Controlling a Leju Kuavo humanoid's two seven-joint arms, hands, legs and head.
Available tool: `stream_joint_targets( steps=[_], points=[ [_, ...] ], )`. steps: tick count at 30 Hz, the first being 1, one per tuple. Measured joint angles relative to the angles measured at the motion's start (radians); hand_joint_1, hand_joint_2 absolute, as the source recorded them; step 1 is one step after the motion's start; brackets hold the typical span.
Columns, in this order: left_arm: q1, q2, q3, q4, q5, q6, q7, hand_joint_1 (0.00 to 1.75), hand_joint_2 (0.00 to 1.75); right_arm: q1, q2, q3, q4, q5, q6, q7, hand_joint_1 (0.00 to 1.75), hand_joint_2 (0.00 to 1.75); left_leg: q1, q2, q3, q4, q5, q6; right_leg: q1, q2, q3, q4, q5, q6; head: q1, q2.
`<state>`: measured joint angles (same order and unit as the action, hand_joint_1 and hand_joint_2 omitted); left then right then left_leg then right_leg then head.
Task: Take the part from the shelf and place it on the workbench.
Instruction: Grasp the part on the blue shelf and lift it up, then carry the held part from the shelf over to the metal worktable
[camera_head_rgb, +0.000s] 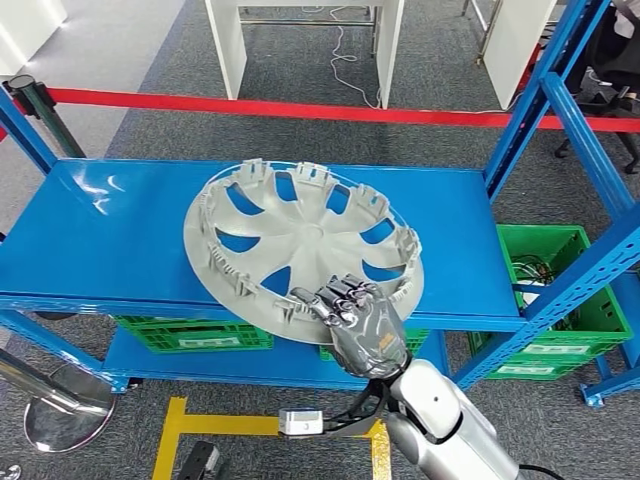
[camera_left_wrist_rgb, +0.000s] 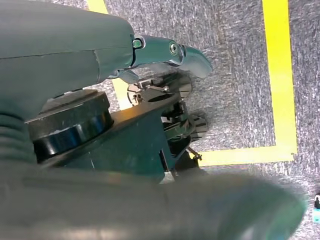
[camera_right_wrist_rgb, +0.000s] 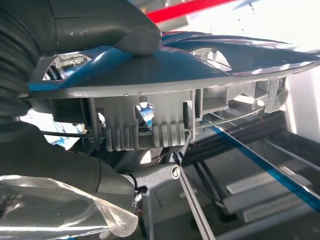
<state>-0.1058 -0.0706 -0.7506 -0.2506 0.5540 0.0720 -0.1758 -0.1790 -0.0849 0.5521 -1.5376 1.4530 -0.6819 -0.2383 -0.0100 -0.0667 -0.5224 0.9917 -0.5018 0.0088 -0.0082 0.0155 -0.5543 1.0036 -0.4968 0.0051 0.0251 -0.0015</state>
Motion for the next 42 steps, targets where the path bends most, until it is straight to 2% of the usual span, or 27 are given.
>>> stream_joint_targets(
  steps=[1,5,13,21,26,42],
  points=[
    [0.001,0.000,0.001,0.000,0.002,-0.004,0.001,0.00,1.75,0.003,0.000,-0.003,-0.011,-0.002,0.000,-0.012,1.75,1.75,0.000,0.000,0.000,0.000,0.000,0.000,0.000,0.000,0.000,0.000,0.000,0.000,0.000,0.000],
    [0.003,0.000,0.004,0.000,0.002,-0.011,0.007,0.00,0.00,0.019,0.008,-0.024,-0.058,-0.011,0.000,-0.075,1.75,1.75,0.000,0.000,0.000,0.000,0.000,0.000,0.000,0.000,0.000,0.000,0.000,0.000,0.000,0.000],
    [0.004,0.000,0.015,0.000,0.000,-0.015,0.009,0.00,0.00,0.061,0.071,-0.113,-0.141,-0.053,0.000,-0.266,1.75,1.75,0.000,0.000,0.000,0.000,0.000,0.000,0.000,0.000,0.000,0.000,0.000,0.000,0.000,0.000],
    [0.004,0.000,0.017,0.000,-0.001,-0.016,0.011,0.00,0.00,0.084,0.119,-0.183,-0.165,-0.069,0.000,-0.348,1.75,1.75,0.000,0.000,0.000,0.000,0.000,0.000,0.000,0.000,0.000,0.000,0.000,0.000,0.000,0.000],
    [0.003,0.000,0.017,0.000,-0.009,-0.014,0.011,0.00,0.00,0.095,0.141,-0.223,-0.164,-0.104,0.001,-0.439,1.75,1.75,0.000,0.000,0.000,0.000,0.000,0.000,0.000,0.000,0.000,0.000,0.000,0.000,0.000,0.000],
    [-0.001,0.000,0.016,0.000,-0.039,-0.002,0.020,0.00,0.00,0.097,0.146,-0.239,-0.158,-0.115,0.001,-0.455,1.75,1.75,-0.001,0.000,0.000,0.001,0.000,0.000,-0.001,0.000,0.000,0.000,0.000,0.000,0.000,0.000]
  ],
)
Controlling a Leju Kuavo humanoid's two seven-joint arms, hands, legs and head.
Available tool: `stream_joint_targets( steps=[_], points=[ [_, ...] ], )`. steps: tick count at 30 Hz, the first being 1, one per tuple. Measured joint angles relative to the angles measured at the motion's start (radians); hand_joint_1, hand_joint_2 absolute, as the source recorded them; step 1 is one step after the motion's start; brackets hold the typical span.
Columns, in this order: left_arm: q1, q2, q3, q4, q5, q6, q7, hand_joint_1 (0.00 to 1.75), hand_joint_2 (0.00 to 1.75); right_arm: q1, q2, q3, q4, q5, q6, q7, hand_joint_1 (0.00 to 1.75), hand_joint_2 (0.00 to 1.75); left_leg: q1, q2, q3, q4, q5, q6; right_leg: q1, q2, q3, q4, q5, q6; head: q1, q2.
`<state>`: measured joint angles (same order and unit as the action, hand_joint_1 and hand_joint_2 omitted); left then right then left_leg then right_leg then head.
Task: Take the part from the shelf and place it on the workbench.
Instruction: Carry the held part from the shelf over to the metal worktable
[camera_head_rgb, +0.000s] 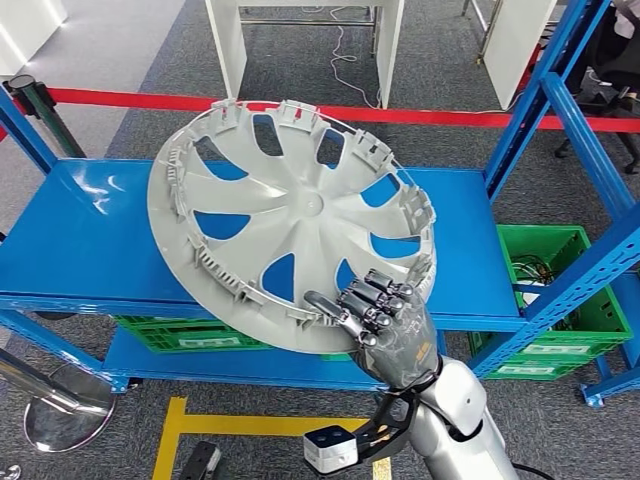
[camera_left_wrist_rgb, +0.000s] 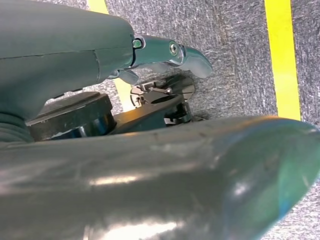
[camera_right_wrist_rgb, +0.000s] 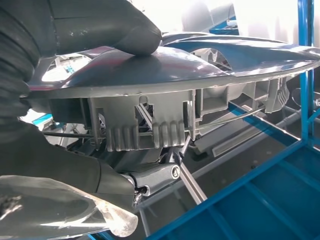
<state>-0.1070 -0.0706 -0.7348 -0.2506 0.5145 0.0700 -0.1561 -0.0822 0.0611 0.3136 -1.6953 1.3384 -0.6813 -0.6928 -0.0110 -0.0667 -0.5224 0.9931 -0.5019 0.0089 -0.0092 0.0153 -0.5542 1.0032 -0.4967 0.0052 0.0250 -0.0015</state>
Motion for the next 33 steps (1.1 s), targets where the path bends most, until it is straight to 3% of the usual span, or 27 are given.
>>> stream_joint_targets(
  steps=[10,14,16,18,19,20,21,24,26,29,31,33],
  points=[
    [-0.003,0.002,-0.006,0.000,-0.015,0.003,0.011,0.00,0.00,0.010,0.009,-0.012,0.000,-0.001,0.000,0.000,1.75,1.75,-0.004,0.000,-0.004,0.009,-0.003,0.006,-0.003,0.000,0.000,0.000,0.002,0.006,0.000,0.000],
    [-0.006,0.003,-0.007,0.000,-0.018,0.005,0.014,0.00,0.00,0.015,0.013,-0.017,-0.001,-0.002,0.000,0.000,1.75,1.75,0.002,0.004,-0.003,0.000,0.010,0.021,-0.002,0.001,-0.004,0.000,0.001,0.020,0.000,0.000],
    [-0.008,0.002,-0.007,-0.001,-0.022,0.005,0.015,0.00,0.00,0.016,0.014,-0.022,-0.003,-0.004,0.000,0.000,1.75,1.75,0.008,0.009,0.000,-0.013,0.022,0.031,-0.001,-0.002,-0.033,0.059,-0.041,0.026,0.004,0.000],
    [-0.008,0.001,-0.009,-0.001,-0.024,0.005,0.016,0.00,0.00,0.019,0.014,-0.027,-0.003,-0.006,0.000,-0.001,1.75,1.75,0.009,0.013,-0.003,-0.012,0.024,0.034,-0.003,-0.005,-0.091,0.189,-0.104,0.032,0.006,0.000],
    [-0.008,0.001,-0.010,-0.001,-0.026,0.004,0.017,0.00,0.00,0.021,0.014,-0.029,-0.003,-0.006,0.000,-0.002,1.75,1.75,0.009,0.015,-0.005,-0.011,0.024,0.034,-0.004,-0.006,-0.117,0.246,-0.121,0.034,0.006,0.000],
    [-0.008,0.001,-0.012,-0.001,-0.028,0.004,0.018,0.00,0.00,0.024,0.014,-0.032,-0.003,-0.007,0.000,-0.002,1.75,1.75,0.009,0.016,-0.006,-0.009,0.024,0.034,-0.005,-0.007,-0.130,0.276,-0.121,0.037,0.006,0.000],
    [-0.008,0.001,-0.015,-0.001,-0.029,0.004,0.018,0.00,0.00,0.026,0.014,-0.035,-0.003,-0.008,0.000,-0.002,1.75,1.75,0.009,0.016,-0.007,-0.006,0.023,0.033,-0.007,-0.007,-0.124,0.266,-0.100,0.038,0.006,0.000],
    [-0.009,0.000,-0.021,-0.001,-0.030,0.004,0.018,0.00,0.00,0.027,0.014,-0.039,-0.003,-0.009,0.000,-0.002,1.75,1.75,0.011,0.013,-0.011,0.005,0.017,0.021,-0.011,-0.002,-0.032,0.089,-0.011,0.038,0.007,0.000],
    [-0.011,0.000,-0.023,-0.001,-0.030,0.004,0.020,0.00,0.00,0.027,0.015,-0.042,-0.003,-0.010,0.000,-0.001,1.75,1.75,0.009,0.010,-0.020,0.013,0.018,0.008,-0.010,0.006,0.001,0.028,-0.001,0.032,0.007,0.000],
    [-0.012,0.000,-0.023,-0.001,-0.030,0.004,0.023,0.00,0.00,0.028,0.019,-0.048,-0.004,-0.010,-0.001,-0.001,1.75,1.75,0.008,0.011,-0.035,0.023,0.018,-0.009,-0.010,0.003,-0.006,0.020,0.000,0.015,0.006,0.000],
    [-0.013,0.001,-0.023,-0.001,-0.032,0.004,0.025,0.00,0.00,0.030,0.023,-0.054,-0.005,-0.012,-0.001,0.000,1.75,1.75,0.009,0.029,-0.058,0.073,-0.026,-0.020,-0.012,-0.006,-0.015,0.016,0.008,-0.002,0.001,0.000],
    [-0.016,0.002,-0.024,-0.001,-0.033,0.004,0.027,0.00,0.00,0.031,0.025,-0.059,-0.006,-0.013,-0.001,0.000,1.75,1.75,0.012,0.048,-0.101,0.193,-0.104,-0.029,-0.010,-0.017,-0.028,0.016,0.016,-0.014,-0.003,0.000]
  ],
)
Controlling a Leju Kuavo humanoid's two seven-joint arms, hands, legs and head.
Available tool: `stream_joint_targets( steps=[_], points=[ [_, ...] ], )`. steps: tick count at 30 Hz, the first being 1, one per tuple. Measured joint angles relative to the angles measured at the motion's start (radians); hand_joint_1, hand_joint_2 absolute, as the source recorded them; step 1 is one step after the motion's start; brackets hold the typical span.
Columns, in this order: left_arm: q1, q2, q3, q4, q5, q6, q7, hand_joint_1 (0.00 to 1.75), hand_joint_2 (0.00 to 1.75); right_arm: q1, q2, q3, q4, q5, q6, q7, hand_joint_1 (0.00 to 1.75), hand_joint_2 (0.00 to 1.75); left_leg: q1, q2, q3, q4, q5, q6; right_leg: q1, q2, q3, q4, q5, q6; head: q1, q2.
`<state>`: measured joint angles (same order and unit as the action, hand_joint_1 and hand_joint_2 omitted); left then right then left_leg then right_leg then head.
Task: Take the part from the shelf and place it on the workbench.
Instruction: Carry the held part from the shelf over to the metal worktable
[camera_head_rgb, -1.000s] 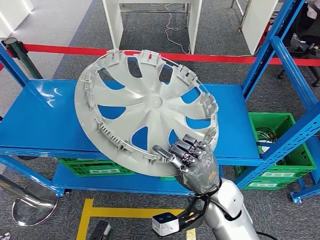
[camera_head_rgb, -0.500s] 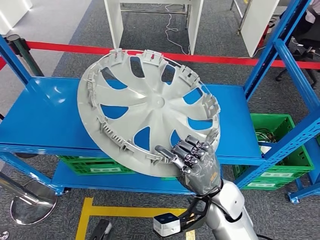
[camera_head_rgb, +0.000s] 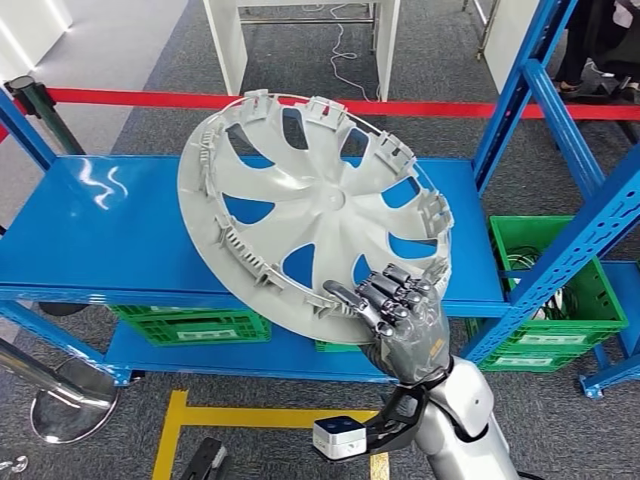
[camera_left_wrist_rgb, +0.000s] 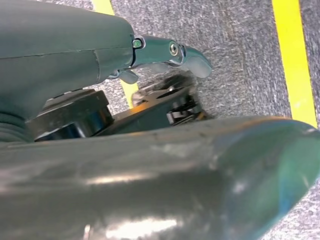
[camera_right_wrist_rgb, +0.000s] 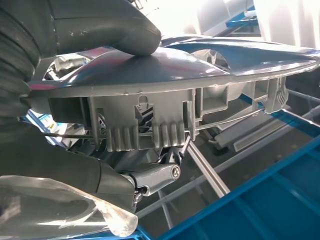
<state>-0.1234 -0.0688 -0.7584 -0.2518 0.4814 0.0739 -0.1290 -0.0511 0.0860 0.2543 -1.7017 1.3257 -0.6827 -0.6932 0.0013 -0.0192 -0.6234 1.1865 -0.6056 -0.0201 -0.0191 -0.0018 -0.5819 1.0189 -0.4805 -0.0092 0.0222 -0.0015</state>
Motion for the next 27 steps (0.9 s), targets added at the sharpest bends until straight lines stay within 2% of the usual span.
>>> stream_joint_targets(
  steps=[1,2,3,4,5,7,8,9,11,12,13,14,16,17,18,19,20,21,22,23,24,25,26,27],
  points=[
    [-0.001,0.000,0.000,0.000,0.000,0.000,0.001,0.00,0.00,0.001,0.000,-0.002,0.000,0.000,0.000,0.000,1.75,1.75,0.001,0.003,-0.019,0.061,-0.029,-0.003,0.002,-0.005,-0.007,0.000,0.004,-0.003,0.000,0.000],
    [-0.002,0.000,0.000,0.000,-0.001,-0.001,0.002,0.00,0.00,0.002,0.000,-0.004,-0.001,0.000,0.000,0.000,1.75,1.75,0.002,0.004,-0.027,0.097,-0.040,-0.004,0.003,-0.010,-0.013,0.001,0.009,-0.004,0.000,0.000],
    [-0.002,0.000,0.000,0.000,-0.001,-0.002,0.003,0.00,0.00,0.002,0.000,-0.006,-0.001,0.000,0.000,0.000,1.75,1.75,0.002,0.005,-0.017,0.097,-0.031,-0.003,0.005,-0.013,-0.019,0.001,0.014,-0.004,0.000,0.000],
    [-0.002,0.001,0.000,0.000,-0.001,-0.002,0.004,0.00,0.00,0.002,0.001,-0.007,-0.002,0.000,0.000,0.000,1.75,1.75,0.002,0.005,0.012,0.056,-0.005,0.000,0.006,-0.016,-0.025,0.002,0.019,-0.003,0.000,0.000],
    [-0.003,0.001,0.000,0.000,-0.002,-0.003,0.005,0.00,0.00,0.003,0.002,-0.008,-0.003,-0.001,0.000,0.000,1.75,1.75,0.002,0.006,0.054,-0.012,0.027,0.004,0.008,-0.018,-0.030,0.002,0.024,-0.001,0.000,0.000],
    [-0.007,0.002,0.000,0.000,-0.003,-0.003,0.005,0.00,0.00,0.003,0.004,-0.011,-0.008,-0.001,0.000,0.000,1.75,1.75,-0.003,0.009,0.132,-0.148,0.064,0.015,0.011,-0.020,-0.039,0.003,0.036,0.006,0.001,0.000],
    [-0.008,0.002,0.000,0.000,-0.005,-0.003,0.006,0.00,0.00,0.003,0.005,-0.012,-0.011,-0.002,0.000,0.000,1.75,1.75,-0.006,0.010,0.149,-0.183,0.069,0.018,0.011,-0.022,-0.042,0.002,0.042,0.012,0.001,0.000],
    [-0.008,0.003,0.000,0.000,-0.006,-0.003,0.006,0.00,0.00,0.003,0.006,-0.013,-0.013,-0.002,0.000,0.000,1.75,1.75,-0.009,0.011,0.151,-0.196,0.068,0.021,0.010,-0.023,-0.045,0.001,0.050,0.018,0.001,0.000],
    [-0.007,0.003,0.000,0.000,-0.008,-0.003,0.006,0.00,0.00,0.004,0.008,-0.015,-0.016,-0.003,0.000,0.000,1.75,1.75,-0.010,0.011,0.141,-0.201,0.084,0.031,0.008,-0.022,-0.048,-0.001,0.059,0.031,0.001,0.000],
    [-0.007,0.004,0.000,0.000,-0.009,-0.003,0.006,0.00,0.00,0.005,0.009,-0.017,-0.018,-0.004,0.000,0.000,1.75,1.75,-0.008,0.012,0.135,-0.205,0.093,0.038,0.007,-0.019,-0.055,0.007,0.046,0.037,0.001,0.000],
    [-0.007,0.004,0.000,0.000,-0.009,-0.003,0.006,0.00,0.00,0.006,0.010,-0.019,-0.019,-0.003,0.000,0.000,1.75,1.75,-0.006,0.014,0.126,-0.209,0.104,0.046,0.007,-0.014,-0.067,0.031,0.016,0.041,0.002,0.000],
    [-0.008,0.003,0.000,0.000,-0.009,-0.003,0.006,0.00,0.00,0.006,0.010,-0.021,-0.019,-0.003,0.000,-0.001,1.75,1.75,-0.004,0.015,0.116,-0.211,0.115,0.051,0.007,-0.009,-0.083,0.076,-0.027,0.045,0.003,0.000],
    [-0.006,0.004,0.000,0.000,-0.009,-0.003,0.006,0.00,0.00,0.009,0.012,-0.022,-0.020,0.000,0.000,-0.001,1.75,1.75,-0.004,0.015,0.088,-0.208,0.134,0.055,0.007,-0.003,-0.117,0.204,-0.113,0.051,0.005,0.000],
    [-0.004,0.004,0.000,0.000,-0.009,-0.002,0.006,0.00,0.00,0.011,0.013,-0.022,-0.020,0.001,0.000,-0.002,1.75,1.75,-0.005,0.015,0.074,-0.206,0.143,0.055,0.007,-0.003,-0.124,0.254,-0.130,0.053,0.004,0.000],
    [-0.002,0.005,0.000,0.000,-0.008,-0.002,0.006,0.00,0.00,0.014,0.014,-0.022,-0.020,0.003,0.000,-0.002,1.75,1.75,-0.005,0.015,0.060,-0.203,0.152,0.055,0.007,-0.002,-0.117,0.276,-0.125,0.054,0.004,0.000],
    [-0.002,0.005,0.000,0.000,-0.008,-0.002,0.006,0.00,0.00,0.015,0.015,-0.022,-0.020,0.003,0.000,-0.002,1.75,1.75,-0.005,0.014,0.047,-0.200,0.159,0.053,0.007,-0.002,-0.092,0.259,-0.103,0.054,0.004,0.000],
    [-0.001,0.005,0.000,0.000,-0.008,-0.002,0.006,0.00,0.00,0.016,0.016,-0.022,-0.020,0.003,0.000,-0.002,1.75,1.75,-0.005,0.013,0.036,-0.196,0.166,0.051,0.006,-0.002,-0.050,0.208,-0.075,0.052,0.005,0.000],
    [-0.001,0.005,0.000,0.000,-0.008,-0.002,0.005,0.00,0.00,0.016,0.018,-0.022,-0.021,0.004,0.000,-0.002,1.75,1.75,-0.005,0.012,0.026,-0.191,0.172,0.047,0.007,0.000,0.002,0.135,-0.060,0.049,0.005,0.000],
    [-0.001,0.005,0.000,0.000,-0.008,-0.002,0.005,0.00,0.00,0.016,0.020,-0.022,-0.022,0.005,0.000,-0.001,1.75,1.75,-0.007,0.011,0.017,-0.187,0.178,0.043,0.007,0.003,0.051,0.063,-0.055,0.046,0.004,0.000],
    [0.000,0.005,0.000,0.000,-0.008,-0.002,0.004,0.00,0.00,0.017,0.023,-0.023,-0.024,0.006,0.000,-0.001,1.75,1.75,-0.008,0.010,0.011,-0.183,0.185,0.037,0.008,0.006,0.086,0.008,-0.060,0.043,0.004,0.000],
    [0.001,0.006,0.000,0.000,-0.008,-0.002,0.003,0.00,0.00,0.017,0.026,-0.024,-0.026,0.009,0.000,-0.001,1.75,1.75,-0.008,0.010,0.005,-0.181,0.193,0.031,0.010,0.009,0.103,-0.023,-0.068,0.039,0.003,0.000],
    [0.002,0.006,0.000,0.000,-0.008,-0.002,0.003,0.00,0.00,0.019,0.029,-0.025,-0.027,0.012,0.000,0.000,1.75,1.75,-0.009,0.009,0.000,-0.180,0.201,0.026,0.011,0.010,0.106,-0.033,-0.069,0.035,0.003,0.000],
    [0.004,0.007,0.000,0.000,-0.008,-0.002,0.002,0.00,0.00,0.019,0.031,-0.026,-0.028,0.014,0.000,0.000,1.75,1.75,-0.008,0.009,-0.004,-0.179,0.204,0.021,0.010,0.008,0.099,-0.033,-0.064,0.028,0.004,0.000],
    [0.006,0.008,0.000,0.000,-0.008,-0.002,0.002,0.00,0.00,0.020,0.034,-0.027,-0.029,0.016,0.000,-0.001,1.75,1.75,-0.007,0.009,-0.010,-0.172,0.193,0.015,0.009,0.006,0.091,-0.033,-0.056,0.017,0.002,0.000]
  ],
)
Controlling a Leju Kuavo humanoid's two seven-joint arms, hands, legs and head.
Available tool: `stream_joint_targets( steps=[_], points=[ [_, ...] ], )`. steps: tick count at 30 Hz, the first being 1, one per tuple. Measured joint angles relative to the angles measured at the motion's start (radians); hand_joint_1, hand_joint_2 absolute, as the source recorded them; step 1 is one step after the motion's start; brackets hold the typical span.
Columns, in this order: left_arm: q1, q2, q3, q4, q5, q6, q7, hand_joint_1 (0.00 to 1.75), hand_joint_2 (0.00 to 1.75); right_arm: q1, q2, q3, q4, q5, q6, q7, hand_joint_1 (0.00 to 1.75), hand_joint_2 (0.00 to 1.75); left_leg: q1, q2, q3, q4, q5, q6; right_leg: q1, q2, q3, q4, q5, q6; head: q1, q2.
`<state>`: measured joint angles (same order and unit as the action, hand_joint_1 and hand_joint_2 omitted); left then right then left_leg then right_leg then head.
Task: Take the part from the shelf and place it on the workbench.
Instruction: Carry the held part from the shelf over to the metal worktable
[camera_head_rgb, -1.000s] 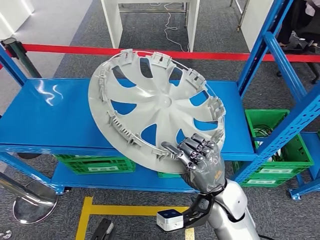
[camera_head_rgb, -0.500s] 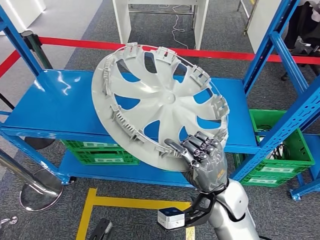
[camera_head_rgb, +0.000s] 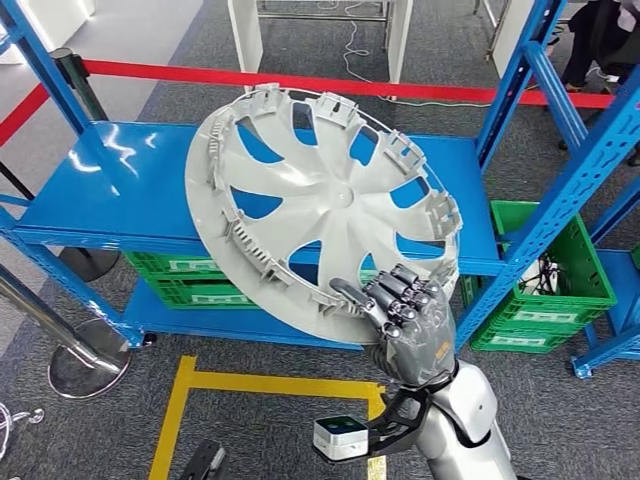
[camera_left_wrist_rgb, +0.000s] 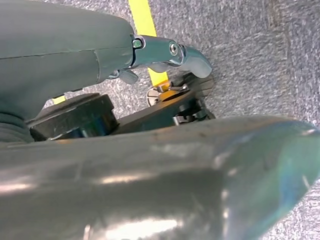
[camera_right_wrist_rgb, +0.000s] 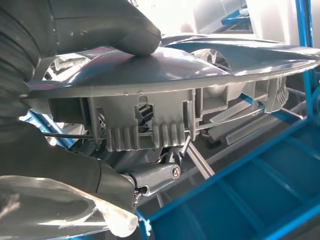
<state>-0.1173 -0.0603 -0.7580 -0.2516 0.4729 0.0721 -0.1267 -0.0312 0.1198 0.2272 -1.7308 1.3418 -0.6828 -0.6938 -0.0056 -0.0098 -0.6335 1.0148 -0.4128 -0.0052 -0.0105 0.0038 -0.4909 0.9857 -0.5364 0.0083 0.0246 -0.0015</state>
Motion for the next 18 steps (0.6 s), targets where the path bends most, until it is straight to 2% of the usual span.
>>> stream_joint_targets(
  steps=[1,2,4,5,6,7,8,9,10,11,12,13,14,15,16,17,18],
  points=[
    [0.002,0.001,0.000,0.000,0.000,0.000,0.000,0.00,0.00,0.001,0.003,-0.001,-0.001,0.001,0.000,0.000,1.75,1.75,0.001,0.000,-0.009,0.022,-0.028,-0.006,-0.002,-0.003,-0.010,-0.001,0.009,-0.010,-0.002,0.000],
    [0.003,0.002,0.000,0.000,0.000,0.000,-0.001,0.00,0.00,0.001,0.006,-0.002,-0.002,0.002,0.000,0.000,1.75,1.75,0.003,0.001,-0.022,0.062,-0.072,-0.011,-0.004,-0.007,-0.021,-0.002,0.020,-0.019,-0.004,0.000],
    [0.003,0.003,0.000,0.000,0.000,0.000,-0.001,0.00,0.00,0.002,0.010,-0.005,-0.003,0.003,0.000,0.000,1.75,1.75,0.007,0.002,-0.050,0.185,-0.166,-0.019,-0.002,-0.012,-0.045,-0.001,0.040,-0.025,-0.007,0.000],
    [0.003,0.003,0.000,0.000,0.000,0.000,-0.001,0.00,0.00,0.003,0.011,-0.006,-0.004,0.004,0.000,0.000,1.75,1.75,0.008,0.002,-0.057,0.241,-0.189,-0.021,-0.002,-0.014,-0.059,0.000,0.050,-0.025,-0.007,0.000],
    [0.003,0.003,0.000,0.000,0.000,0.000,-0.001,0.00,0.00,0.003,0.012,-0.008,-0.003,0.004,0.000,0.000,1.75,1.75,0.009,0.002,-0.053,0.274,-0.187,-0.023,-0.001,-0.016,-0.073,0.002,0.060,-0.024,-0.007,0.000],
    [0.003,0.003,0.000,0.000,0.000,0.000,-0.001,0.00,0.00,0.004,0.013,-0.010,-0.003,0.005,0.000,0.000,1.75,1.75,0.010,0.002,-0.035,0.274,-0.165,-0.023,-0.001,-0.018,-0.087,0.005,0.069,-0.023,-0.007,0.000],
    [0.003,0.004,0.000,0.000,0.000,0.000,-0.002,0.00,0.00,0.004,0.013,-0.011,-0.004,0.005,0.000,0.000,1.75,1.75,0.010,0.002,-0.001,0.240,-0.134,-0.022,-0.001,-0.019,-0.101,0.008,0.077,-0.021,-0.008,0.000],
    [0.003,0.004,0.000,0.000,0.000,0.000,-0.002,0.00,0.00,0.005,0.014,-0.013,-0.004,0.006,0.000,0.000,1.75,1.75,0.010,0.002,0.047,0.176,-0.112,-0.019,-0.001,-0.019,-0.113,0.012,0.085,-0.017,-0.008,0.000],
    [0.002,0.004,0.000,0.000,0.000,0.000,-0.002,0.00,0.00,0.005,0.015,-0.015,-0.005,0.006,0.000,0.000,1.75,1.75,0.009,0.002,0.098,0.100,-0.105,-0.015,0.001,-0.020,-0.123,0.017,0.091,-0.012,-0.007,0.000],
    [0.001,0.004,0.000,0.000,0.000,0.000,-0.002,0.00,0.00,0.005,0.016,-0.016,-0.006,0.006,0.000,0.000,1.75,1.75,0.008,0.002,0.140,0.032,-0.110,-0.009,0.002,-0.020,-0.130,0.020,0.098,-0.007,-0.007,0.000],
    [0.000,0.004,0.000,0.000,0.000,0.000,-0.002,0.00,0.00,0.005,0.017,-0.018,-0.006,0.006,-0.001,0.000,1.75,1.75,0.006,0.002,0.166,-0.014,-0.121,-0.004,0.002,-0.021,-0.136,0.021,0.107,-0.001,-0.007,0.000],
    [0.000,0.004,0.000,0.000,0.000,-0.001,-0.002,0.00,0.00,0.006,0.019,-0.019,-0.007,0.006,-0.001,0.000,1.75,1.75,0.003,0.001,0.173,-0.034,-0.128,0.002,0.003,-0.022,-0.140,0.021,0.115,0.005,-0.006,0.000],
    [0.000,0.003,0.000,0.000,-0.001,-0.001,-0.003,0.00,0.00,0.007,0.020,-0.020,-0.007,0.006,-0.001,0.000,1.75,1.75,0.003,0.002,0.167,-0.039,-0.124,0.008,0.002,-0.022,-0.143,0.019,0.124,0.011,-0.006,0.000],
    [0.001,0.003,0.000,0.000,-0.001,-0.001,-0.003,0.00,0.00,0.008,0.021,-0.021,-0.008,0.006,-0.001,-0.001,1.75,1.75,0.004,0.003,0.159,-0.040,-0.114,0.015,0.001,-0.020,-0.149,0.022,0.120,0.017,-0.007,0.000],
    [0.001,0.003,0.000,0.000,-0.001,-0.001,-0.003,0.00,0.00,0.010,0.022,-0.021,-0.008,0.006,-0.001,-0.001,1.75,1.75,0.006,0.004,0.149,-0.042,-0.103,0.023,0.001,-0.017,-0.159,0.036,0.098,0.021,-0.005,0.000],
    [0.001,0.002,0.000,0.000,-0.001,-0.001,-0.003,0.00,0.00,0.012,0.022,-0.021,-0.008,0.006,-0.001,-0.001,1.75,1.75,0.008,0.006,0.136,-0.045,-0.091,0.030,0.001,-0.014,-0.172,0.069,0.058,0.025,-0.004,0.000],
    [0.000,0.002,0.000,0.000,-0.002,-0.002,-0.003,0.00,0.00,0.014,0.022,-0.022,-0.008,0.006,-0.001,-0.001,1.75,1.75,0.008,0.007,0.123,-0.044,-0.080,0.035,0.000,-0.011,-0.188,0.122,0.005,0.028,-0.002,0.000]
  ],
)
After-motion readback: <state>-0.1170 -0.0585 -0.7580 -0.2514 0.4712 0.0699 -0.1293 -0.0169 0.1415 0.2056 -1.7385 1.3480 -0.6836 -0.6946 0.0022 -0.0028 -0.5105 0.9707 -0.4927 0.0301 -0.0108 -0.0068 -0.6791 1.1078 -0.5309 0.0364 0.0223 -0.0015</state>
